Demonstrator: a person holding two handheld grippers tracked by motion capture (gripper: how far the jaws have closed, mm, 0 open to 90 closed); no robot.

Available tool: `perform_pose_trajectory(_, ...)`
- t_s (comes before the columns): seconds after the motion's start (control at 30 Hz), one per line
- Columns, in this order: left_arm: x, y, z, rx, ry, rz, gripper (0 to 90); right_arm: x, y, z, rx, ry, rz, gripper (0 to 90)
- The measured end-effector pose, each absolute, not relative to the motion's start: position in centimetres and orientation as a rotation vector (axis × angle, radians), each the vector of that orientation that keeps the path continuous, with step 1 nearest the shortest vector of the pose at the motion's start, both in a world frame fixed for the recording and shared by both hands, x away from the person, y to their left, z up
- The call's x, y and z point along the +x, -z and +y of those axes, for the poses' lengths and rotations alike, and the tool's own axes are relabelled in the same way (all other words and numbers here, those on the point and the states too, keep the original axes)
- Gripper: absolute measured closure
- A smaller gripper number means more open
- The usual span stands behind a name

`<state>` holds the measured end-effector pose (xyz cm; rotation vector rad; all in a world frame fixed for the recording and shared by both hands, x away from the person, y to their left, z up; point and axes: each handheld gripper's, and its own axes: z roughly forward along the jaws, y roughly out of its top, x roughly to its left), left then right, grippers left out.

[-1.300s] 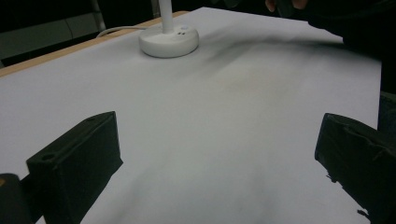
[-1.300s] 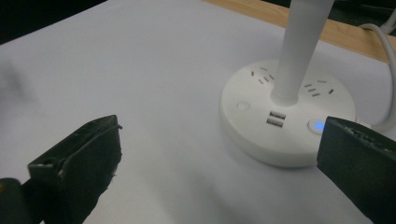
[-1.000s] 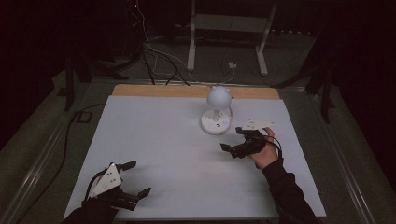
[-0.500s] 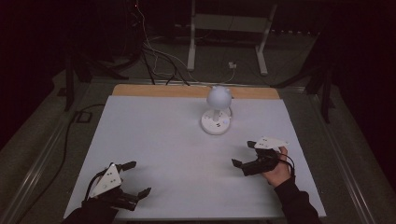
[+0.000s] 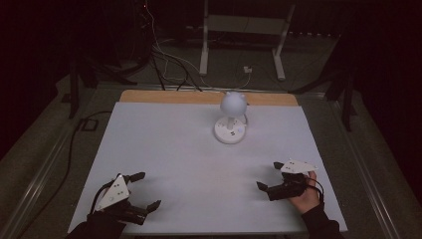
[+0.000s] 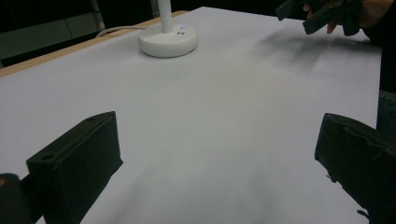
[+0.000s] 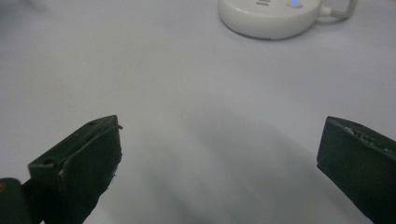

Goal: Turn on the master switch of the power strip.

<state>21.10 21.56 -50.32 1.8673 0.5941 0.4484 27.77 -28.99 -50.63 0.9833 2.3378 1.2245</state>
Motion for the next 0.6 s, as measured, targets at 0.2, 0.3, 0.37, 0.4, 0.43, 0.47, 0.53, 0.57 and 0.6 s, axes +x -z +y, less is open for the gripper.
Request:
perform_pose_trajectory(0.2,21.1,50.3,21.6,1.866,-0.448,0.595,0.8,27.0,50.9,-30.4,1.019,-1.208,2.330,0.0)
perform_pose_trajectory(0.3,21.1,50.3,21.6,1.867,-0.448,0.594,0.8,26.5,51.1,-30.9,1.027,-1.195,2.340,0.0)
perform_pose_trajectory(0.37,21.1,50.3,21.5,1.868,-0.446,0.592,0.8,26.1,51.3,-31.3,1.023,-1.171,2.341,0.0)
perform_pose_trajectory(0.4,21.1,50.3,21.5,1.868,-0.446,0.592,0.8,26.0,51.4,-31.5,1.024,-1.163,2.342,0.0)
perform_pose_trajectory(0.43,21.1,50.3,21.5,1.868,-0.446,0.592,0.8,25.9,51.6,-31.7,1.036,-1.162,2.342,0.0)
perform_pose_trajectory(0.47,21.1,50.3,21.6,1.867,-0.446,0.593,0.8,25.8,51.7,-31.9,1.045,-1.154,2.343,0.0)
perform_pose_trajectory(0.53,21.1,50.3,21.6,1.867,-0.446,0.593,0.8,25.7,51.9,-32.1,1.051,-1.147,2.340,0.0)
perform_pose_trajectory(0.57,21.1,50.3,21.5,1.868,-0.446,0.593,0.8,25.7,51.9,-32.2,1.052,-1.140,2.338,0.0)
perform_pose_trajectory(0.6,21.1,50.3,21.5,1.867,-0.446,0.592,0.8,25.7,51.9,-32.2,1.052,-1.136,2.335,0.0)
